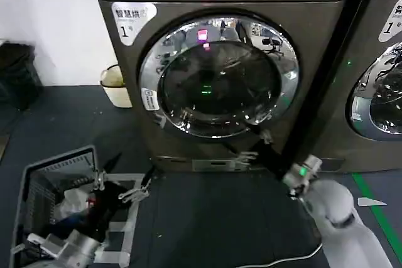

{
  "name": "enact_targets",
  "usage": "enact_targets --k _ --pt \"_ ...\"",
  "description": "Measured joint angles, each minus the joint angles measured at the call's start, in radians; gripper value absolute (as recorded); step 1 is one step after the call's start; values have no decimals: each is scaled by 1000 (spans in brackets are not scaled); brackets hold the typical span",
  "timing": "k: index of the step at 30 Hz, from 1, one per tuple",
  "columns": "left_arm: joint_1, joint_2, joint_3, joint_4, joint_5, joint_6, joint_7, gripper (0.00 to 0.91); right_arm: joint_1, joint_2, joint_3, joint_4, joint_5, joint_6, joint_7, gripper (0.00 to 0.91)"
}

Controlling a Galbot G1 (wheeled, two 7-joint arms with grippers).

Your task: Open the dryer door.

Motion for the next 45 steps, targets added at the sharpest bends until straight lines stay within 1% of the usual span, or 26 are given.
enact_targets --k 5,10,14,18,26,36,45 --pt "1 1 4 -10 25 -20 -7 907 107 21 -82 -97 -3 6 2 907" --pt "-2 2 5 -4 41 -49 -17 907 217 45 -170 -187 -31 4 6 907" --pt "3 4 4 10 9 -49 -7 907 292 76 -233 -253 -35 5 5 907" --pt "5 2 6 12 5 -42 -8 907 344 114 -278 -306 -70 15 5 907" --pt "17 -1 10 3 11 -22 12 907 412 175 -335 -354 -88 9 30 907" --pt "24 -8 18 -1 26 -23 11 907 451 222 -378 -365 -91 -5 58 907" --pt "29 -10 22 -2 26 -25 14 907 476 258 -407 -410 -95 -7 59 907"
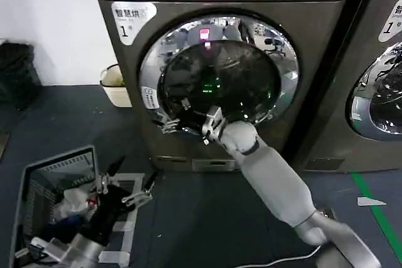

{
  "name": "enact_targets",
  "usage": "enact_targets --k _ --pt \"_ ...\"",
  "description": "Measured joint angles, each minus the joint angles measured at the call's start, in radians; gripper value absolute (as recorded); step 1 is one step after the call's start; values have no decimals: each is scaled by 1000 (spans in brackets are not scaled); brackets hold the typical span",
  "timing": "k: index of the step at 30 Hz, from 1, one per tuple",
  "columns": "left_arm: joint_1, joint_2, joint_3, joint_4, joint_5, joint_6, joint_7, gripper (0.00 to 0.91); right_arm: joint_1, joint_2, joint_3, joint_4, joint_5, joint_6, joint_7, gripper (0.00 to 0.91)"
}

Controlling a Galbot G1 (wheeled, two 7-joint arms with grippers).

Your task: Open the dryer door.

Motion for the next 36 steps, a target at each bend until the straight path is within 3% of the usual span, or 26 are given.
enact_targets --k 15,24,31,36 --pt "1 -4 2 1 0 -2 4 907 22 12 -30 -8 49 -6 -50 907" --pt "2 -2 -3 6 24 -7 -35 907 -15 -36 -22 68 86 -19 -122 907" --pt "-7 2 -18 7 29 20 -29 907 -58 -56 11 133 78 32 -202 907" --pt "-19 13 -43 1 10 48 -9 907 -90 -89 43 164 130 10 -285 907"
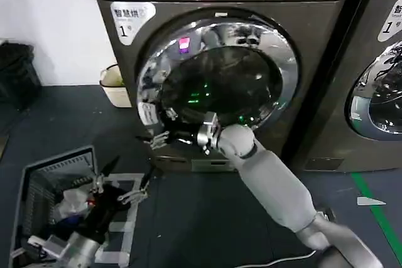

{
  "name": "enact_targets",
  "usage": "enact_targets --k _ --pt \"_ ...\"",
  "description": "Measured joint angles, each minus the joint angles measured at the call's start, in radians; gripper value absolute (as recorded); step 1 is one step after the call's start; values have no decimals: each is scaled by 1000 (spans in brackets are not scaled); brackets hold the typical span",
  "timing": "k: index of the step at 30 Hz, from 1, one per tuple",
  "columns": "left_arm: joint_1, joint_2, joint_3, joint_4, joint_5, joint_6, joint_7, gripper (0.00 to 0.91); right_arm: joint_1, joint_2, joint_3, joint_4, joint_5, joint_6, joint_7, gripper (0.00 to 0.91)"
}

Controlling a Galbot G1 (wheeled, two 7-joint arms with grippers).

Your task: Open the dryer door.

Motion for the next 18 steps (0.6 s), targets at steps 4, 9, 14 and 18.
enact_targets --k 4,9,14,18 --pt "-15 11 -30 2 -35 13 28 907 -17 -21 17 16 61 -15 -60 907" --pt "-36 16 -52 13 -61 35 27 907 -42 -49 34 31 91 -21 -159 907" --pt "-57 31 -82 29 -89 41 29 907 -64 -75 54 40 103 -29 -251 907" --pt "-70 42 -117 45 -110 50 43 907 -76 -87 67 42 106 -25 -306 907"
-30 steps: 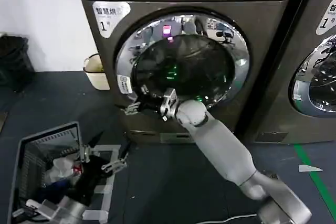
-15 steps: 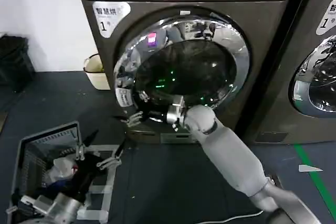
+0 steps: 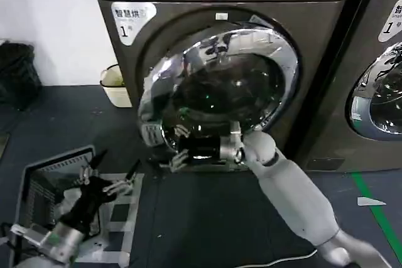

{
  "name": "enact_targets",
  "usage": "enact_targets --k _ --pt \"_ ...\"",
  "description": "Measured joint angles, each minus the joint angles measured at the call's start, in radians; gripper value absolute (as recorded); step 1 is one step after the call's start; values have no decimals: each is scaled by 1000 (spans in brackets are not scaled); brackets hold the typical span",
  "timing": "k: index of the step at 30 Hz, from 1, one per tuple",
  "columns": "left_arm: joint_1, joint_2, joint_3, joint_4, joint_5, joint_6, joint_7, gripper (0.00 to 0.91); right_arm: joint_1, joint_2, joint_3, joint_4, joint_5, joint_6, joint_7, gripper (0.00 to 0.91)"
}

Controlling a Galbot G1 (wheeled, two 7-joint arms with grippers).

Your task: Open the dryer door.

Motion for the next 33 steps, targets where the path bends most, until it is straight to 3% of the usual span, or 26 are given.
enact_targets --k 13,18,24,33 --pt "-75 65 -77 70 -140 60 94 907 -42 -52 28 11 9 3 -190 907" --pt "-124 119 -47 127 -224 -13 43 907 -61 -66 46 15 8 2 -236 907" --pt "-166 201 -14 200 -361 -37 -13 907 -99 -86 77 32 6 1 -303 907" --pt "-269 322 81 274 -545 -42 -1 907 -152 -111 133 23 -15 8 -366 907"
